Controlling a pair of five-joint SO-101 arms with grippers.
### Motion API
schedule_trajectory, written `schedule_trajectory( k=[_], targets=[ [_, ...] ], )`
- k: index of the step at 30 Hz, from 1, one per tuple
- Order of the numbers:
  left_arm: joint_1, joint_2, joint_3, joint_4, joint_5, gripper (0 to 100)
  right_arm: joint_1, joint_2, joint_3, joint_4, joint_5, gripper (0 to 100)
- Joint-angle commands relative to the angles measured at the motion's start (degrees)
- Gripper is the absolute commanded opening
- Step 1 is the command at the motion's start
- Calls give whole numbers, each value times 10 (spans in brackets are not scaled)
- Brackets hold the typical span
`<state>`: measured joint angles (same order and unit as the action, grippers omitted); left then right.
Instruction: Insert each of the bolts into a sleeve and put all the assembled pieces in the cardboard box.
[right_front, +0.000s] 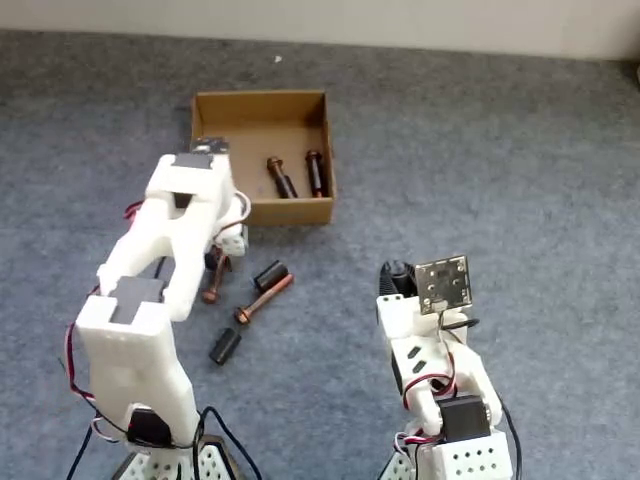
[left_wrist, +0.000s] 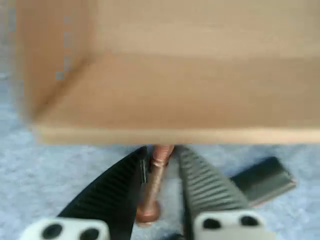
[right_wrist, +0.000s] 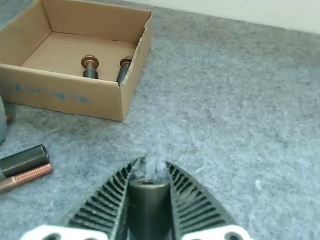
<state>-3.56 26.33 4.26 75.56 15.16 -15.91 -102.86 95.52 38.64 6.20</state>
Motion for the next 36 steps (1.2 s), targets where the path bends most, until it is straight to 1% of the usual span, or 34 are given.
schedule_trajectory(
  k=[1,3,9,11,13,16,18,19,20,22,24,28,30,36],
  targets=[
    [-9,1,-16,37,-2,24,3,-7,0,-22,-5,5],
    [-12,1,-29,65,38,2,3,-7,0,-22,-5,5],
    [-12,1,-111,200,262,6,3,-7,0,-22,-5,5],
    [-12,1,-147,237,349,10,3,-7,0,-22,-5,5],
    [-12,2,-168,254,440,10,3,-7,0,-22,-5,5],
    [-12,3,-175,252,581,10,3,-7,0,-22,-5,5],
    [-12,6,-175,252,650,11,3,-7,0,-22,-5,5],
    [-13,7,-174,252,668,11,3,-7,0,-22,-5,5],
    [-17,7,-171,252,671,11,3,-7,0,-22,-5,5],
    [-24,7,-172,252,660,25,3,-7,0,-22,-5,5],
    [-29,7,-175,252,658,83,3,-7,0,-22,-5,5],
    [-26,7,-170,252,658,240,3,-7,0,-22,-5,5],
    [-27,7,-169,254,658,283,3,-7,0,-22,-5,5],
    [-29,1,-169,257,657,295,3,-7,0,-22,-5,5]
  ],
)
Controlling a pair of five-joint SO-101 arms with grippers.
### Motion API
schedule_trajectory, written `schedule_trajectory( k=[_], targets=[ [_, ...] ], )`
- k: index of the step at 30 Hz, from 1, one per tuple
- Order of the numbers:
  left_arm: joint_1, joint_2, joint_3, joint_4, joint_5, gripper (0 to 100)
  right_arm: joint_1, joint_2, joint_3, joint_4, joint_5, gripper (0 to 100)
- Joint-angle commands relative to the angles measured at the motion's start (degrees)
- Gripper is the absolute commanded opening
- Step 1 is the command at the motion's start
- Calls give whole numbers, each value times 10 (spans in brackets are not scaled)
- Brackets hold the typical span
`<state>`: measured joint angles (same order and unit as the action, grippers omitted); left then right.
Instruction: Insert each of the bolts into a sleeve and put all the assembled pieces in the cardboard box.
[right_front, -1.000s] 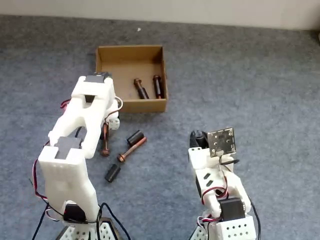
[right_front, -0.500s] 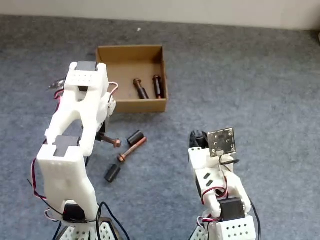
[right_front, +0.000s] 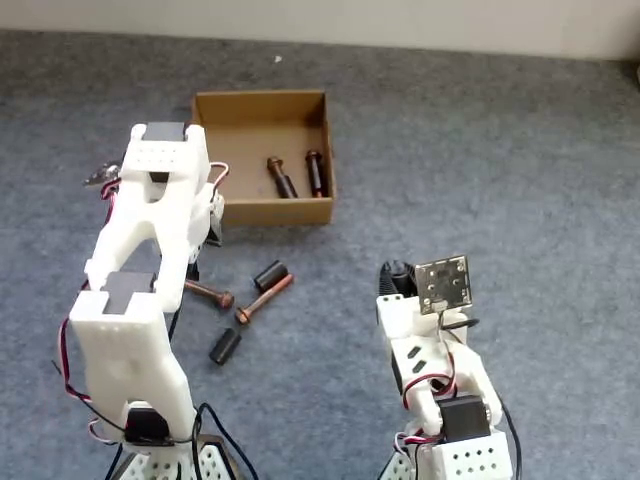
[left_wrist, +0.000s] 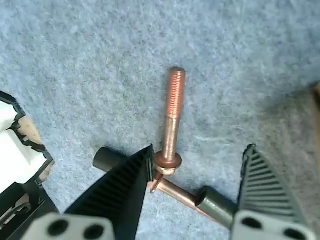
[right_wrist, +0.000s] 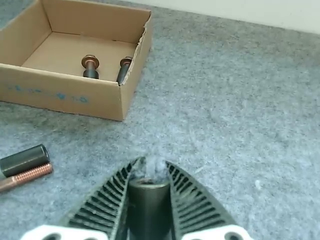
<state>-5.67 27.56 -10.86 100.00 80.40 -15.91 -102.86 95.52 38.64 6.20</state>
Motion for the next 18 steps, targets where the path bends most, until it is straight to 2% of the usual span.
schedule_trajectory(
  k=[1,4,9,12,15,18],
  targets=[
    [-8,-11,-21,12,-2,295,3,-7,0,-22,-5,5],
    [-8,-13,-24,12,-85,295,3,-7,0,-22,-5,5],
    [-15,-44,-16,13,-324,291,3,-7,0,-22,-4,5],
    [-27,-89,-10,12,-435,285,3,-7,0,-22,-3,5],
    [-32,-125,-10,9,-589,229,3,-7,0,-22,-3,5],
    [-36,-138,-14,9,-737,132,3,-7,0,-22,-3,5]
  ],
)
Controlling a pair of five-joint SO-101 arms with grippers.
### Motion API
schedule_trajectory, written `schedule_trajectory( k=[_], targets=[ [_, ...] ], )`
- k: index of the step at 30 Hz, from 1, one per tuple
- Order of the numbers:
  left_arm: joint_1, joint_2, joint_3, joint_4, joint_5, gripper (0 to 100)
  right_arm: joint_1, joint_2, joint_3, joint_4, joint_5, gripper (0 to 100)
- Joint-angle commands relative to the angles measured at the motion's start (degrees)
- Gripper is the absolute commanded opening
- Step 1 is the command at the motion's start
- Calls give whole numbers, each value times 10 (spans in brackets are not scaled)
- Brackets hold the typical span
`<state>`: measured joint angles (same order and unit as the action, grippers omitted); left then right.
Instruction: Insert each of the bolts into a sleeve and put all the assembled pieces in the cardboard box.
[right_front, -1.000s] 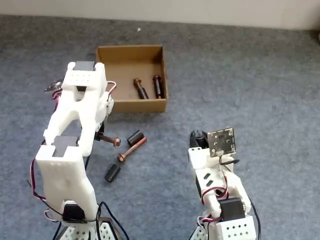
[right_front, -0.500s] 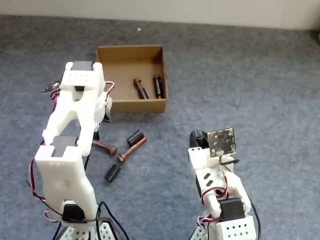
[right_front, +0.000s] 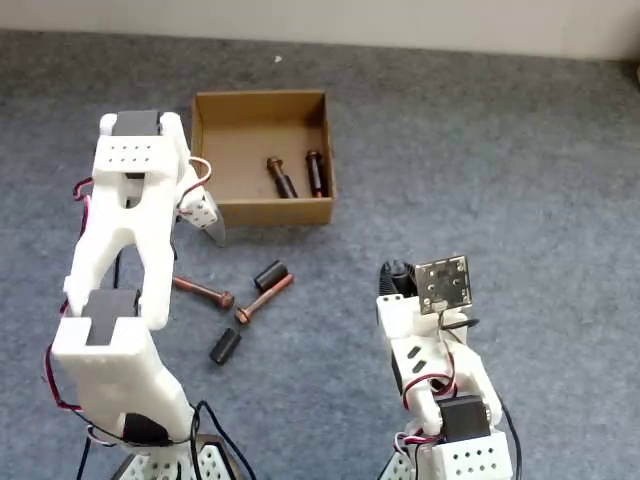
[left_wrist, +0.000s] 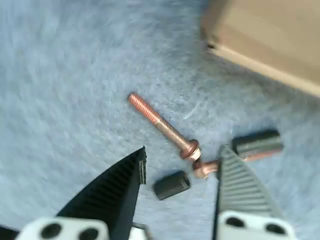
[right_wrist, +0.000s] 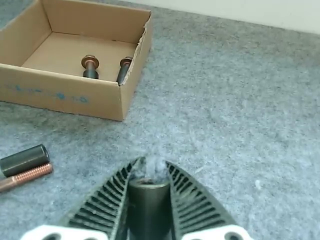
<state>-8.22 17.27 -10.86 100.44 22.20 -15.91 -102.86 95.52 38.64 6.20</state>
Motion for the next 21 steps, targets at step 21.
schedule_trajectory(
  k=[21],
  targets=[
    [17,-36,136,4,-958,130,3,-7,0,-23,-2,5]
  ],
)
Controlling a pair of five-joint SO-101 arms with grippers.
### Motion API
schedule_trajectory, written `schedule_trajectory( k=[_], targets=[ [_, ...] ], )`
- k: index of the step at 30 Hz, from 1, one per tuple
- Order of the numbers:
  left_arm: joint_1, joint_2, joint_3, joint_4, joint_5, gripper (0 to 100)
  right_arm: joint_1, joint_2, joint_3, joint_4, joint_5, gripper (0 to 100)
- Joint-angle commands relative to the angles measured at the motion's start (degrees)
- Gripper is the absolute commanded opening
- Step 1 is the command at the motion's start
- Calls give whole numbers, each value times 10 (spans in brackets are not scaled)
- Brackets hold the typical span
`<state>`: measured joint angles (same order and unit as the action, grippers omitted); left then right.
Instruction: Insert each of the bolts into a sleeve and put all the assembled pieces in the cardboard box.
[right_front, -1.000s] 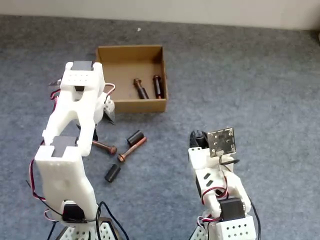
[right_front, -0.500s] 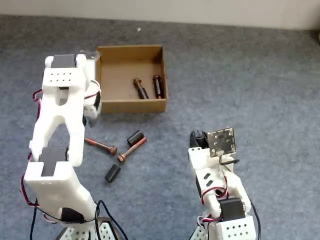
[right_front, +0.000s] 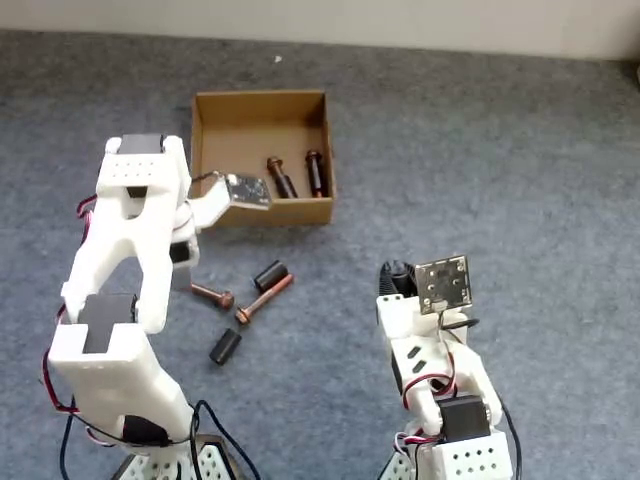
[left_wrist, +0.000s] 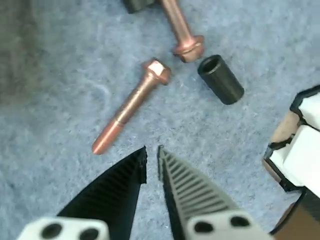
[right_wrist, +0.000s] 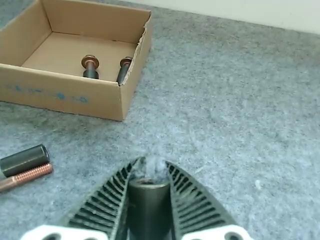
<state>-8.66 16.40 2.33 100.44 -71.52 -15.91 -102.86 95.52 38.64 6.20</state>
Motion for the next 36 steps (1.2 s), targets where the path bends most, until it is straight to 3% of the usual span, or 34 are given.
schedule_trajectory(
  k=[1,10,18,29,36],
  targets=[
    [29,-26,8,4,-22,144,3,-7,0,-23,-2,5],
    [100,-26,88,-80,-23,154,3,-7,0,-23,-2,5],
    [98,-26,161,-223,-21,154,3,-7,0,-23,-2,5],
    [84,-36,164,-228,-20,153,3,-7,0,-23,-2,5],
    [78,-145,142,-156,-18,157,3,-7,0,-23,-2,5]
  ],
)
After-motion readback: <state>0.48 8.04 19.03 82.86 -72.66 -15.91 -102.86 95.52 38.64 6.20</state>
